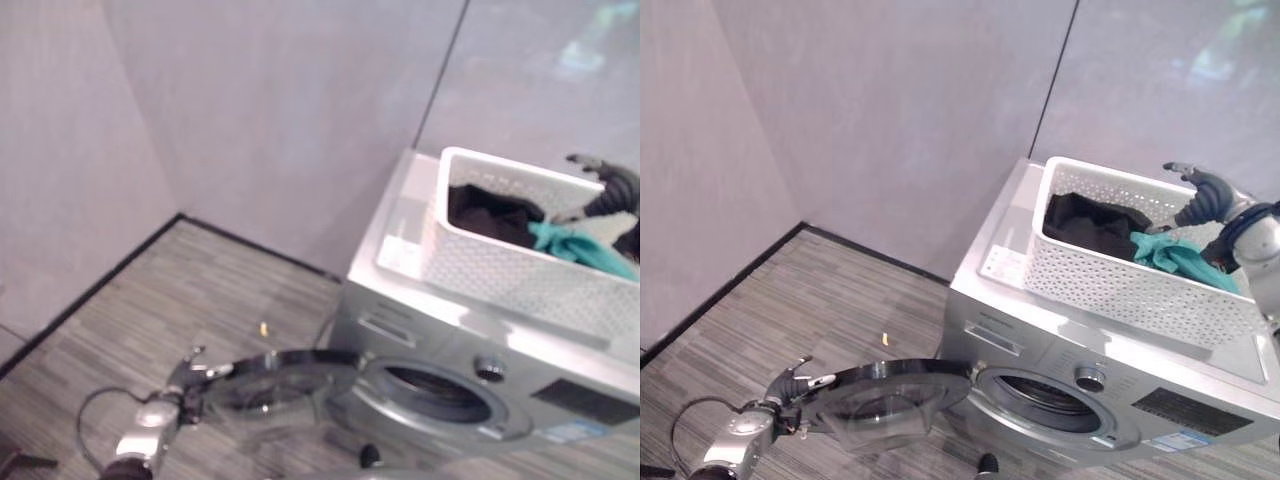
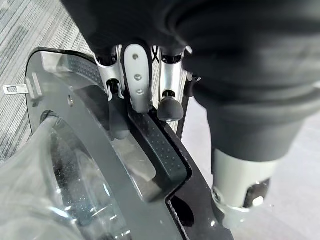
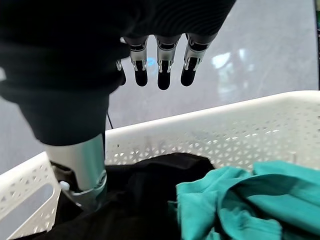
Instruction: Grab the laundry basket,head to the washer,open it,put in the laundry and shut it.
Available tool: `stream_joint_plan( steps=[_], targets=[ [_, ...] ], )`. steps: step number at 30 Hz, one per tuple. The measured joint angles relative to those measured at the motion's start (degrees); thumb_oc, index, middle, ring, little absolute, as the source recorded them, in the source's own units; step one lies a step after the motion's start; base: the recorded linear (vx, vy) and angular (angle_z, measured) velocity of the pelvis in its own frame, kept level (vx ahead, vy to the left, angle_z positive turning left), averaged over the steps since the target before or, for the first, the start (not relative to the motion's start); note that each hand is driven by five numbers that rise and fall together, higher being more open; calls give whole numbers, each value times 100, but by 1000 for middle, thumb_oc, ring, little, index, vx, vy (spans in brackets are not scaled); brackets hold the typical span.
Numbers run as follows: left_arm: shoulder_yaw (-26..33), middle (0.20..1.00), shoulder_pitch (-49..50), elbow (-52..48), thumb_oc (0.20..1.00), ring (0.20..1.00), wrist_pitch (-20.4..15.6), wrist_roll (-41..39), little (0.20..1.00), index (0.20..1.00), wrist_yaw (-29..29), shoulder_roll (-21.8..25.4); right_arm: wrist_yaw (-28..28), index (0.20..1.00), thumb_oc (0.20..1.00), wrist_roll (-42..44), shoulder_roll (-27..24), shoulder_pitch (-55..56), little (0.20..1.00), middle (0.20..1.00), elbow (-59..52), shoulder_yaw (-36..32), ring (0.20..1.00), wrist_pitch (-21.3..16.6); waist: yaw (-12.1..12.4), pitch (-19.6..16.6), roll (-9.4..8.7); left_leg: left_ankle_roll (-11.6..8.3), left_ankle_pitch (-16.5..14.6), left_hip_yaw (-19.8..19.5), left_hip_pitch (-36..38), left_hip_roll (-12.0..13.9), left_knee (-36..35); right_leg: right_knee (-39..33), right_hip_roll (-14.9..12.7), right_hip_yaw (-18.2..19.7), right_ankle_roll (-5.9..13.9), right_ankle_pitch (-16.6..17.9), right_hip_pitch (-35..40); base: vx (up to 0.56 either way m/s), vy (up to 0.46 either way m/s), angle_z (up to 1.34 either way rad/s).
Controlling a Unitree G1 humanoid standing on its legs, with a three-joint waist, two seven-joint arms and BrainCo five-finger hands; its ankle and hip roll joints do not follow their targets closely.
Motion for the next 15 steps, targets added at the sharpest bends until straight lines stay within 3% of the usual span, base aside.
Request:
stream_joint_plan(
  steps=[7, 15],
  targets=[
    [2, 1000, 6, -91, 1000, 1000, -21, 3, 1000, 1000, -19, -57, 14, 1000, 1000, -287, 561, -227, 1000, 1000, 512, 210, 1000, 70, 93, -15, -17, -1, 1, -78, -9, 28, -1, -2, 10, -26, 1, -2, -1, 12, -13, 4],
    [2, 1000, 21, -333, 1000, 1000, -35, -1, 1000, 1000, -50, -94, 7, 1000, 1000, -511, 621, -317, 1000, 1000, 792, 280, 1000, 91, 242, 70, -76, -42, 27, -290, -130, 59, -6, -32, 15, -234, -8, -66, 1, 30, -35, 14]
  ],
)
